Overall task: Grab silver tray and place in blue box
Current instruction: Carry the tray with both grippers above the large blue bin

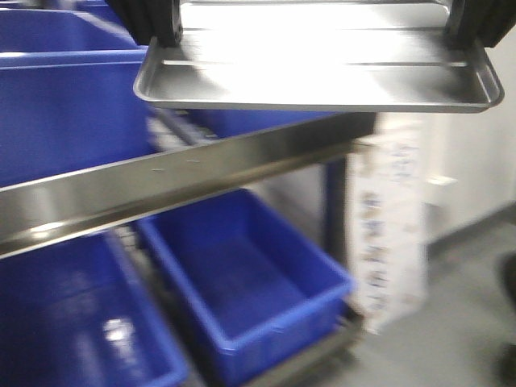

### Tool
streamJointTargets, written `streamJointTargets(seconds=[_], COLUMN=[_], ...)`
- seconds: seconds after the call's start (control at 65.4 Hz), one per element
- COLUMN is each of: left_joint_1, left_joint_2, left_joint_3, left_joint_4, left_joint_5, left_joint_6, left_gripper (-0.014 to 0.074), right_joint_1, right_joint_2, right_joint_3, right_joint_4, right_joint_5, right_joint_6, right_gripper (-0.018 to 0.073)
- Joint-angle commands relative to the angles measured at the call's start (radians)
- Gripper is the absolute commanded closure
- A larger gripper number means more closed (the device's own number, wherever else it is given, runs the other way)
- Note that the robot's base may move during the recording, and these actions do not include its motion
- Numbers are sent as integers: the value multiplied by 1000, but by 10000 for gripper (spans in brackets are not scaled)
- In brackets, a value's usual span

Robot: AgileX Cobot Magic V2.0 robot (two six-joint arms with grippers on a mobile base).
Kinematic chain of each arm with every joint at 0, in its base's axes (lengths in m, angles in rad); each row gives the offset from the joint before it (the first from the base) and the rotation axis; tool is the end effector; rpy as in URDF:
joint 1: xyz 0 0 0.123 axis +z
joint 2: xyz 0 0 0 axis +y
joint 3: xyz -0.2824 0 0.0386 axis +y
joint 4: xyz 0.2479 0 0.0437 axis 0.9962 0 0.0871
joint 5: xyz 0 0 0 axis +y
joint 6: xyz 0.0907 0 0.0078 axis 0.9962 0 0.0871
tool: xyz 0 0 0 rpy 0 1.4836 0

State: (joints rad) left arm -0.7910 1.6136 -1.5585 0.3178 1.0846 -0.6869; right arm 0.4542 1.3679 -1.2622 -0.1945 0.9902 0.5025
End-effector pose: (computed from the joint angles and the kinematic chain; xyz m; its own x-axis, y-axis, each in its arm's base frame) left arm 0.2608 -0.2279 0.3584 -0.8163 0.1293 -0.5630 0.1950 0.9791 -0.0578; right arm 0.2585 0.1098 0.3490 -0.8343 0.0151 -0.5511 -0.0364 0.9959 0.0824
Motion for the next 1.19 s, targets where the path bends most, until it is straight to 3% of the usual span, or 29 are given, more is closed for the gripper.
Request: streamJointTargets(seconds=[0.0, 1.178], left_joint_1=[-8, -8], left_joint_2=[-43, -43], left_joint_3=[-33, -33], left_joint_4=[24, 24], left_joint_5=[-21, -21], left_joint_6=[16, 16], left_gripper=[701, 701], right_joint_1=[0, 0], right_joint_2=[-34, -34], right_joint_3=[-40, -40], right_joint_4=[-27, -27], right_joint_5=[-58, -58], right_joint_6=[-12, -12], right_gripper=[501, 501])
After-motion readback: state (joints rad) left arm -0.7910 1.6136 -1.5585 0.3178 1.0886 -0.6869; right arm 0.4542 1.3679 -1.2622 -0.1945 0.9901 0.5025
